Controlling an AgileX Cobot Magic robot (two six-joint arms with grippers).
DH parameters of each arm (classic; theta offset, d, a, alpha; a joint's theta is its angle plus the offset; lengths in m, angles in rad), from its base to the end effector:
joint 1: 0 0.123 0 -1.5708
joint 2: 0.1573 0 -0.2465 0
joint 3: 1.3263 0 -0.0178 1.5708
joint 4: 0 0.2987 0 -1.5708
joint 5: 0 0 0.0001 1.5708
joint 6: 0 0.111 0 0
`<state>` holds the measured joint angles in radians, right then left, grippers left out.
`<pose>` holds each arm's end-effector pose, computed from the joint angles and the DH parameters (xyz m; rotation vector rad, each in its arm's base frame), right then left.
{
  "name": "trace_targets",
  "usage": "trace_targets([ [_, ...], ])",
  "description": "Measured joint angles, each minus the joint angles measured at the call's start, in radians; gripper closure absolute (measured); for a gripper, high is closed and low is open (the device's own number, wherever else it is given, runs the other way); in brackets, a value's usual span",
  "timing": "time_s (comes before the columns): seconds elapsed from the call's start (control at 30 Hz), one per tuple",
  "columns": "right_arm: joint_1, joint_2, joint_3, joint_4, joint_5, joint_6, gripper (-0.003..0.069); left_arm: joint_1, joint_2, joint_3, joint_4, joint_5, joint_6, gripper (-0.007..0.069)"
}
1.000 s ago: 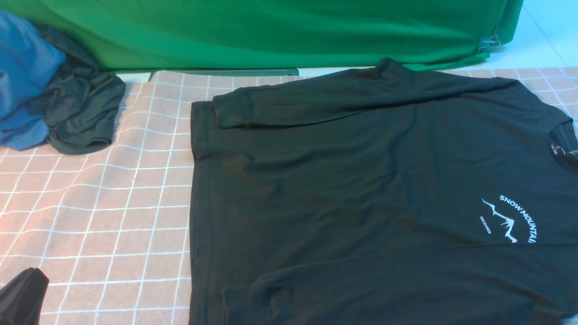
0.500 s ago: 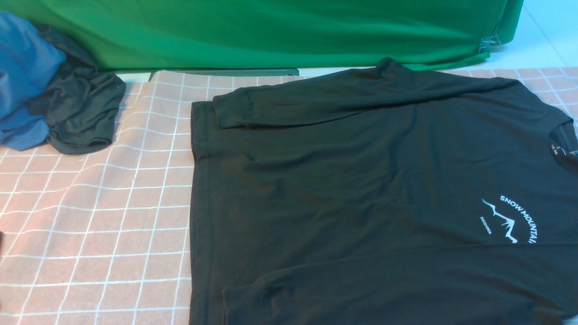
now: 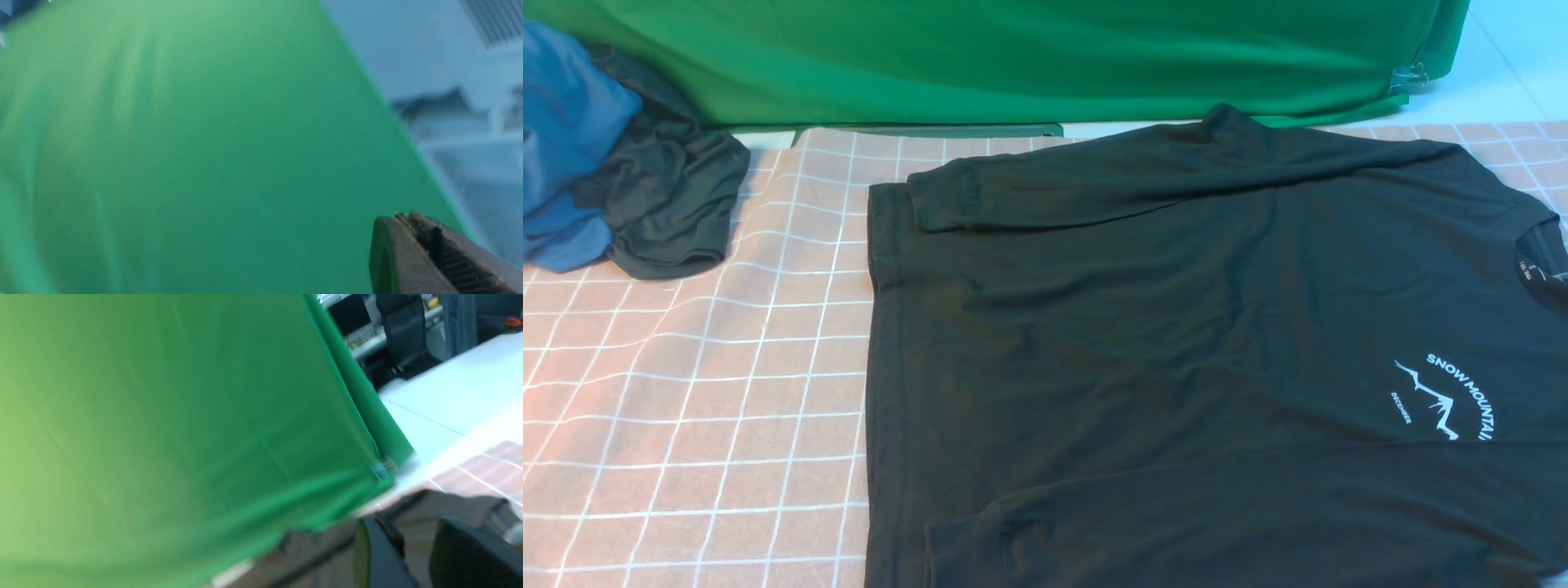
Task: Fold a long-sleeved shirt over a pink coffee tablecloth.
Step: 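Grasp the left edge of the dark T-shirt lying flat on the table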
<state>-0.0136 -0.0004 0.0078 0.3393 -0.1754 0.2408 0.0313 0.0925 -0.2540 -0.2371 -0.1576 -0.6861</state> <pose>0.1603 -0.0086 0.2299 0.4359 1.2658 0.4378 0.1482 0.0087 0.3180 -0.5805 1.0533 -0.7615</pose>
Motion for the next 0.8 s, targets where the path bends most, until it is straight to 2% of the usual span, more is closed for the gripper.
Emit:
trace_targets([
  [0.03, 0.000, 0.000, 0.000, 0.001, -0.013, 0.004, 0.0423, 0.000, 0.045, -0.061, 0.015, 0.121, -0.004, 0.0610],
  [0.07, 0.000, 0.000, 0.000, 0.001, -0.019, 0.005, 0.0424, 0.000, 0.055, -0.073, 0.017, 0.145, -0.001, 0.0610],
  [0.1, 0.000, 0.000, 0.000, 0.002, -0.034, 0.009, 0.0424, 0.000, 0.107, -0.131, 0.025, 0.239, 0.017, 0.0610],
  [0.13, 0.000, 0.000, 0.000, 0.003, -0.081, 0.045, 0.0424, 0.000, 0.190, -0.212, 0.029, 0.415, 0.083, 0.0610],
  [0.2, 0.002, 0.000, -0.007, 0.002, -0.129, 0.124, 0.0424, 0.000, 0.320, -0.296, 0.021, 0.603, 0.198, 0.0610],
  [0.3, 0.028, 0.027, -0.123, -0.071, -0.032, 0.178, 0.0426, 0.000, 0.513, -0.373, -0.023, 0.812, 0.337, 0.0610],
  [0.4, 0.070, 0.119, -0.302, -0.143, 0.150, 0.150, 0.0460, 0.000, 0.631, -0.389, -0.066, 0.892, 0.429, 0.0610],
  [0.47, 0.135, 0.286, -0.542, -0.185, 0.401, -0.005, 0.0557, 0.000, 0.774, -0.383, -0.139, 0.941, 0.557, 0.0610],
  [0.53, 0.199, 0.446, -0.719, -0.196, 0.613, -0.139, 0.0613, 0.000, 0.851, -0.375, -0.200, 0.952, 0.669, 0.0610],
  [0.57, 0.236, 0.526, -0.798, -0.200, 0.719, -0.190, 0.0619, 0.000, 0.890, -0.375, -0.240, 0.963, 0.719, 0.0612],
  [0.6, 0.236, 0.541, -0.798, -0.201, 0.719, -0.198, 0.0619, 0.000, 0.905, -0.375, -0.255, 0.968, 0.728, 0.0612],
  [0.67, 0.319, 0.732, -0.955, -0.204, 0.969, -0.281, 0.0620, -0.029, 0.991, -0.377, -0.318, 0.991, 0.820, 0.0613],
  [0.77, 0.366, 0.821, -0.983, -0.204, 1.031, -0.304, 0.0620, -0.089, 1.046, -0.380, -0.313, 0.990, 0.817, 0.0613],
  [0.8, 0.396, 0.850, -0.984, -0.204, 1.052, -0.312, 0.0620, -0.148, 1.071, -0.384, -0.292, 0.989, 0.794, 0.0613],
])
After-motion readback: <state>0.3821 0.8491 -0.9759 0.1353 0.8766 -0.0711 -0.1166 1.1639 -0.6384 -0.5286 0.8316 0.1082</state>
